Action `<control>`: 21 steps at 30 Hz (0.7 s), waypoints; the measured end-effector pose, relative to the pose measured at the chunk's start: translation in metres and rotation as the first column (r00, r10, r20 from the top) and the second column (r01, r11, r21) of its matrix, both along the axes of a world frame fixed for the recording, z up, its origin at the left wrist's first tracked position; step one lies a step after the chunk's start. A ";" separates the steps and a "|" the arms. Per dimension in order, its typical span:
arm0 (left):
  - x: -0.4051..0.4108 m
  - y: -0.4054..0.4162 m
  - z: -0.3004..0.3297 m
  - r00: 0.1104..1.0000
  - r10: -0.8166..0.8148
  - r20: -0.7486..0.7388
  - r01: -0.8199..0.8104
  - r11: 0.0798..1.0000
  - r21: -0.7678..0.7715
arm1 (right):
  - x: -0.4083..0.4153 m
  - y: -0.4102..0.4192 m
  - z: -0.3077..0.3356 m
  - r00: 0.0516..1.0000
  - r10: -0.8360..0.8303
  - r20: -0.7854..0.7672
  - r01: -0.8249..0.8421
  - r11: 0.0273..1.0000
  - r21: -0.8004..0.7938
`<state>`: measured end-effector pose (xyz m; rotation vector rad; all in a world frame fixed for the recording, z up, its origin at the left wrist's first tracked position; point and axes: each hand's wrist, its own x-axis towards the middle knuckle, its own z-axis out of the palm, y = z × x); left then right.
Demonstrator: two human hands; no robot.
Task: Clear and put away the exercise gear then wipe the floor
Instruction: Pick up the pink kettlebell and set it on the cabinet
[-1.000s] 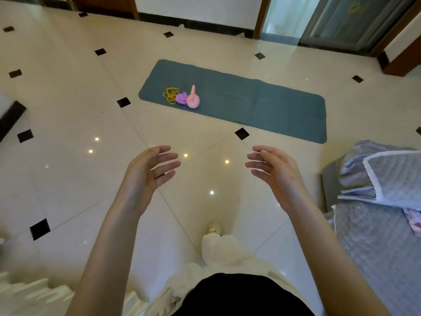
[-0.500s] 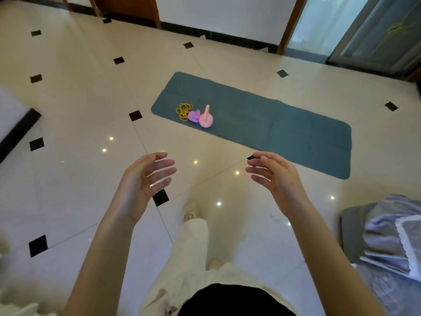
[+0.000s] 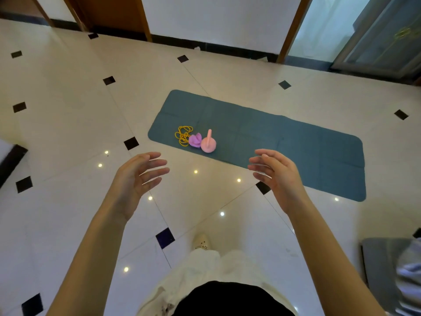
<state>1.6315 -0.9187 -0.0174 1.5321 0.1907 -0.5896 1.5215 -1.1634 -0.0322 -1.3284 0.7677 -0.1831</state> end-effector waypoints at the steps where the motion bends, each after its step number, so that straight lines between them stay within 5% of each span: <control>1: 0.014 -0.004 0.001 1.000 -0.008 -0.004 0.008 1.000 0.008 | 0.012 -0.003 0.001 1.000 -0.008 0.001 0.008 1.000 0.007; 12: 0.124 -0.048 -0.006 0.979 0.039 -0.200 -0.065 0.990 -0.127 | 0.134 -0.040 -0.006 1.000 -0.019 0.009 0.018 0.999 0.043; 21: 0.239 -0.112 -0.023 0.983 0.060 -0.171 -0.073 0.995 -0.071 | 0.257 -0.113 -0.027 0.998 0.048 0.029 -0.051 0.995 0.083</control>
